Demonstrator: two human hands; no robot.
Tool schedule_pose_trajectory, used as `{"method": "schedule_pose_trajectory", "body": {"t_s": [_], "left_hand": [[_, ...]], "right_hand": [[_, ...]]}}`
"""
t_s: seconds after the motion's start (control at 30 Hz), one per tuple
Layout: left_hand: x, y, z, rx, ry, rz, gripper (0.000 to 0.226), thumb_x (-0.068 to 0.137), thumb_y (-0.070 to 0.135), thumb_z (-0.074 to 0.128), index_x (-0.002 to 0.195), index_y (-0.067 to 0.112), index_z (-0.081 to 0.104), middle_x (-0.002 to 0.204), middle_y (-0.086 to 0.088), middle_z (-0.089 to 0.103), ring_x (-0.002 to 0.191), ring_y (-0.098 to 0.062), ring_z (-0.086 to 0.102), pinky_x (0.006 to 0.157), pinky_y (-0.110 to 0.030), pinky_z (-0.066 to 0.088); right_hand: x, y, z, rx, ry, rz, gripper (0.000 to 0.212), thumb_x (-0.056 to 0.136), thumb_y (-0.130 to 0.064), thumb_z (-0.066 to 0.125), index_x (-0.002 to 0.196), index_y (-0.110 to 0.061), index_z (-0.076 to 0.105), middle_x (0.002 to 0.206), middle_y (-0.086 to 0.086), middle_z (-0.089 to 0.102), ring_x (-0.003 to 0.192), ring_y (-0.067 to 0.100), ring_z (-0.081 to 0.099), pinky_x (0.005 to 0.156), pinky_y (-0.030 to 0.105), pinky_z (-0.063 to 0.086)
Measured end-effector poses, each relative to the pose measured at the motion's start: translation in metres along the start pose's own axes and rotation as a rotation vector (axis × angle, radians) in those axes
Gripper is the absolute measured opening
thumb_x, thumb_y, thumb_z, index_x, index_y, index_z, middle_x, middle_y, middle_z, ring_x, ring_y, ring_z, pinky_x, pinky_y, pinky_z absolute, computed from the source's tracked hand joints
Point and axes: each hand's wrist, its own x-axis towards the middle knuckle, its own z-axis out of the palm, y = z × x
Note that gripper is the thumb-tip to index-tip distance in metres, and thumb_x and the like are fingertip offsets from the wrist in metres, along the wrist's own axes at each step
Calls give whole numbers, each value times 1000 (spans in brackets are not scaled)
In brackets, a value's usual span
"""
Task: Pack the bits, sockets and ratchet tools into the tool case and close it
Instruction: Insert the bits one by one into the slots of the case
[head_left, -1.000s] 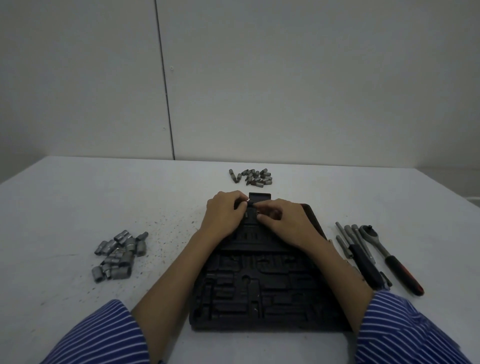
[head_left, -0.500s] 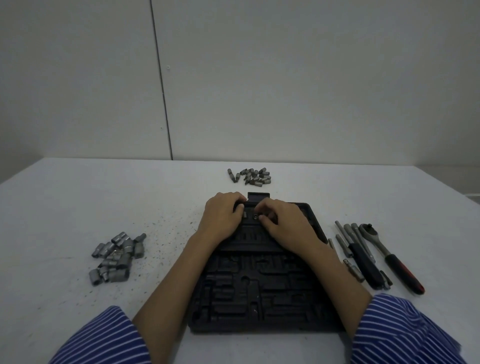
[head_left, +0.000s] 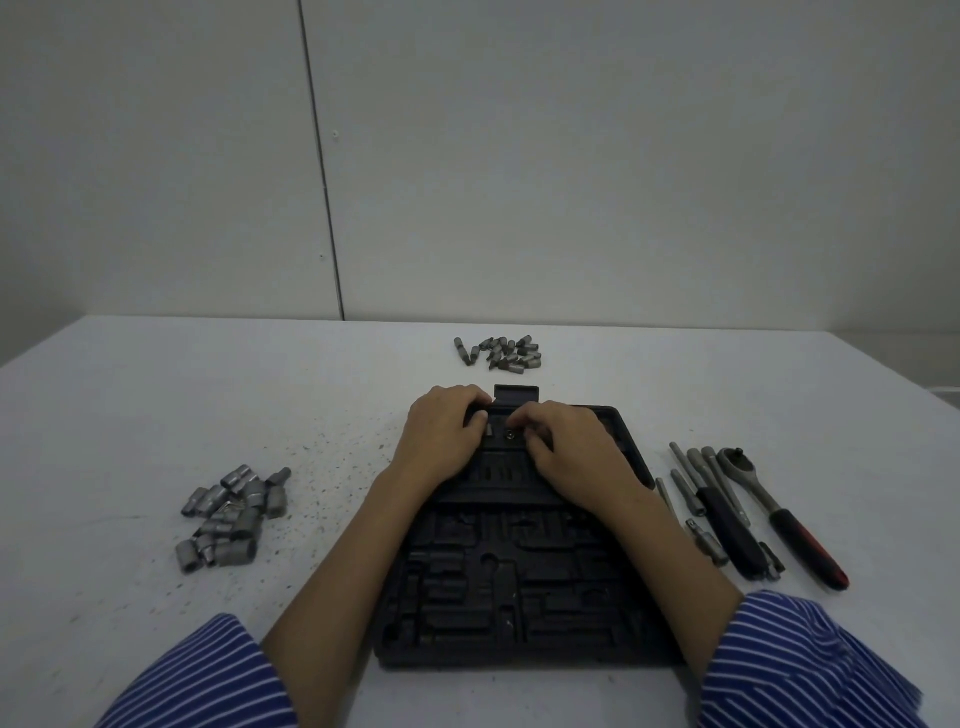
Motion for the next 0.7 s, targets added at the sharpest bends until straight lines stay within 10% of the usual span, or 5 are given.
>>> {"method": "schedule_pose_trajectory", "body": {"t_s": [0.7], "left_hand": [[-1, 1, 0, 13, -1, 17, 26, 94, 20, 49, 117, 16, 60, 117, 0, 64, 110, -19, 50, 97, -32, 37]], "right_hand": [[-3, -1, 1, 1, 23, -8, 27, 91, -9, 46, 106, -19, 66, 102, -1, 63, 94, 16, 56, 79, 32, 48]]}}
